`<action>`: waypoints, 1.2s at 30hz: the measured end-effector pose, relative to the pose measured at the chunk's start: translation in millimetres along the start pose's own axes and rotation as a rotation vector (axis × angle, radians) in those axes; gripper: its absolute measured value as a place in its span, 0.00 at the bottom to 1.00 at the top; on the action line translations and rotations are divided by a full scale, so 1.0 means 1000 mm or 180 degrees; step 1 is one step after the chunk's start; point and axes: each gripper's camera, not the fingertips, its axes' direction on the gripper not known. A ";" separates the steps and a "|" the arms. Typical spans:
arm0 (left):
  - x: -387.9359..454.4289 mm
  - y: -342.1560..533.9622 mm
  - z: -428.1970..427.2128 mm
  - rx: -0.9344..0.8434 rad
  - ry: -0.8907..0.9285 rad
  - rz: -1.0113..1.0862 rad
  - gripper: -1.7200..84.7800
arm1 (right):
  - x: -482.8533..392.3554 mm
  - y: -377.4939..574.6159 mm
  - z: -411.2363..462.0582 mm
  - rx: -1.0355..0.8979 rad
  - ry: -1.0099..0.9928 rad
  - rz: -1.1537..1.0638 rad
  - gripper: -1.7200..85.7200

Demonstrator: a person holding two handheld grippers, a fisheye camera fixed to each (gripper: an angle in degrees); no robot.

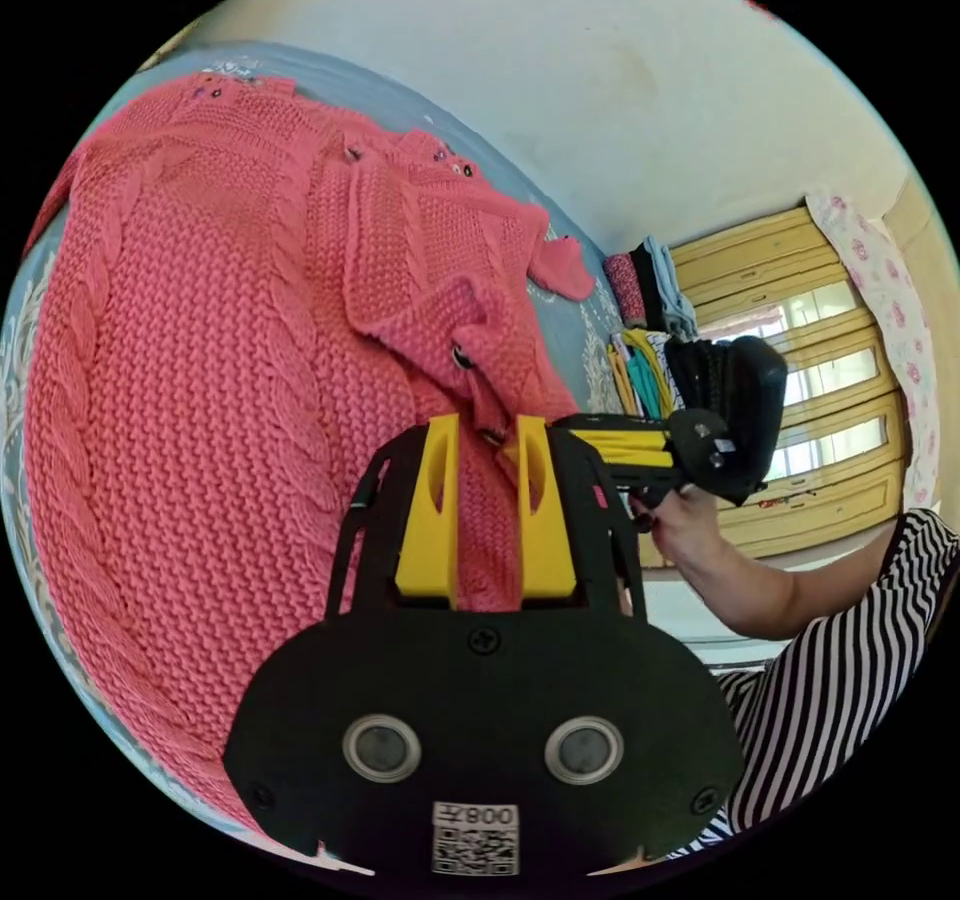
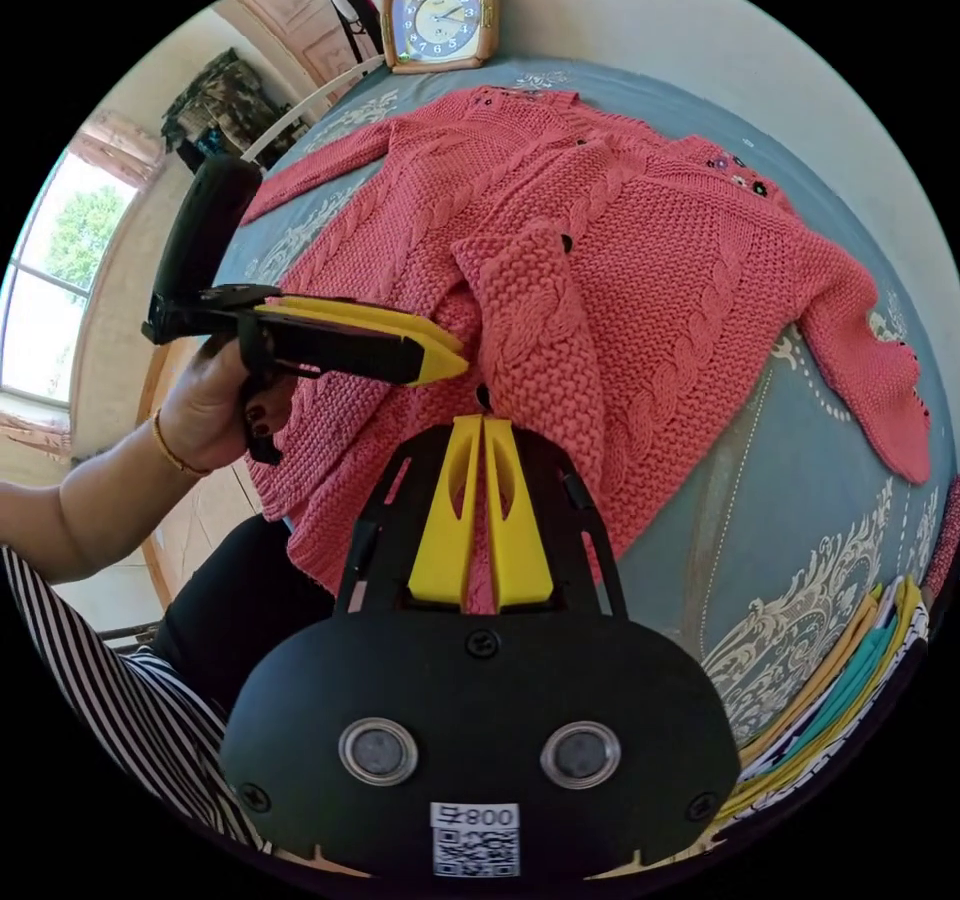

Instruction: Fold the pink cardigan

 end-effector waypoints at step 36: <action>-0.104 0.171 -0.127 0.0412 0.0810 -0.1193 0.04 | -0.034 0.182 0.013 -0.0763 0.0242 -0.0856 0.09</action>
